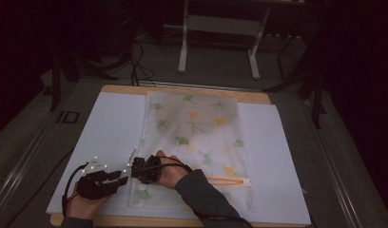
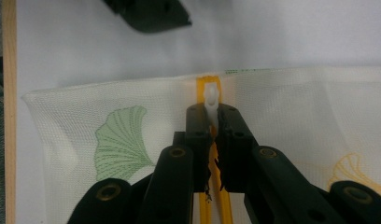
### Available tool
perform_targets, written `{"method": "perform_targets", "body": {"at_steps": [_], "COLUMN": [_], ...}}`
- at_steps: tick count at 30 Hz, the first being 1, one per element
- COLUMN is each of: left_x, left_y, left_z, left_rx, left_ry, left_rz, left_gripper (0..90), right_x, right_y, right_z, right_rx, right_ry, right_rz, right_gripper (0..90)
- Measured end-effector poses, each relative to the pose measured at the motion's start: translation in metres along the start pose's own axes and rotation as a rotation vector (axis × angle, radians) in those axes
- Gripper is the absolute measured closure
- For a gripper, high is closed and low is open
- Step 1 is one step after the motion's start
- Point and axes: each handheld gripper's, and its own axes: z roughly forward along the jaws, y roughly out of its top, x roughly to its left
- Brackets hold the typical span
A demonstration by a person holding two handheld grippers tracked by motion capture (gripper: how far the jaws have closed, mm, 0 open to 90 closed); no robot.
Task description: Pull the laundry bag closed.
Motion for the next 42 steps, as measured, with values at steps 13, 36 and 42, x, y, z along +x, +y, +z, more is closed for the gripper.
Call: {"method": "perform_targets", "body": {"at_steps": [13, 36, 42], "left_x": [-0.003, 0.002, 0.004], "left_y": [0.001, 0.0, 0.0], "left_z": [0.015, 0.043, 0.047], "left_rx": [0.013, 0.114, 0.115], "left_ry": [-0.138, -0.269, -0.298], "left_rz": [-0.096, -0.184, -0.196], "left_gripper": [55.7, 59.0, 64.0], "right_x": [0.001, 0.002, 0.002], "right_y": [-0.001, -0.003, -0.003], "right_z": [-0.007, -0.017, -0.018], "right_rx": [-0.016, -0.052, -0.056], "right_ry": [-0.01, -0.022, -0.021], "right_rz": [-0.003, -0.02, -0.024], "right_gripper": [84.0, 84.0, 84.1]}}
